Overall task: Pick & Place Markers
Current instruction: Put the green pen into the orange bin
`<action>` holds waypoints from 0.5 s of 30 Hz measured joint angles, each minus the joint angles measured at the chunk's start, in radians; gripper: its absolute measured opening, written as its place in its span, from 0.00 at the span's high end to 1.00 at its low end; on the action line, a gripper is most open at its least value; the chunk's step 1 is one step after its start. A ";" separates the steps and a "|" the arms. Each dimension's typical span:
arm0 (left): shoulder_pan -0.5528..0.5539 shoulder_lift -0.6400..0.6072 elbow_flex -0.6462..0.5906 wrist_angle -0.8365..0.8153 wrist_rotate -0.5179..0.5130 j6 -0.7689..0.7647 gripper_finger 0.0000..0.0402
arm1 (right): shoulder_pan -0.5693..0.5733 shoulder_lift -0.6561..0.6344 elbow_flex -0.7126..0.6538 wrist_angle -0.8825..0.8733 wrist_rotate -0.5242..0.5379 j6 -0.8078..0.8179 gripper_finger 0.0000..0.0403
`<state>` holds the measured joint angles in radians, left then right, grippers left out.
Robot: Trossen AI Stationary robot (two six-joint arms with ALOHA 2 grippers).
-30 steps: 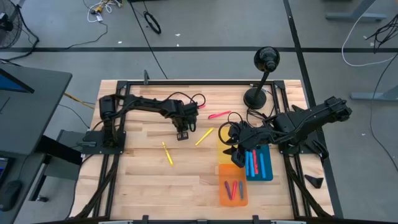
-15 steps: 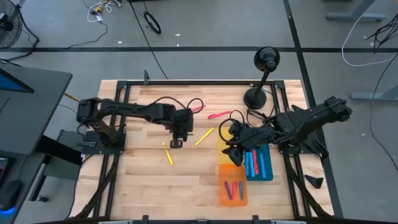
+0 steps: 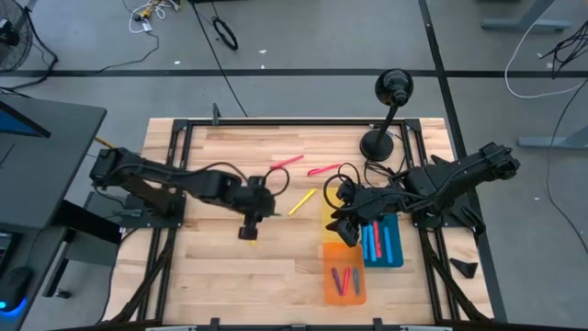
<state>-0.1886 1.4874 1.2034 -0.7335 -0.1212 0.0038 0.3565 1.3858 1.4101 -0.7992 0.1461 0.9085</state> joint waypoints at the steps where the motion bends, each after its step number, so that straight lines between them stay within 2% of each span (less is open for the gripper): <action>1: -0.016 0.000 0.000 0.004 -0.007 0.002 0.90 | 0.000 0.000 0.000 0.002 0.000 0.000 0.48; 4: -0.054 0.000 0.000 0.005 -0.054 0.034 0.90 | 0.000 0.000 0.000 0.005 0.000 0.011 0.48; 8: -0.094 0.000 0.007 0.017 -0.149 0.132 0.90 | -0.002 0.000 0.000 0.012 -0.021 0.133 0.48; 15: -0.150 0.000 0.104 0.025 -0.308 0.341 0.90 | -0.007 0.000 0.000 0.098 -0.087 0.244 0.48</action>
<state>-0.3381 1.4876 1.3073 -0.7086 -0.4296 0.3453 0.3492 1.3859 1.4101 -0.7017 0.0588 1.1523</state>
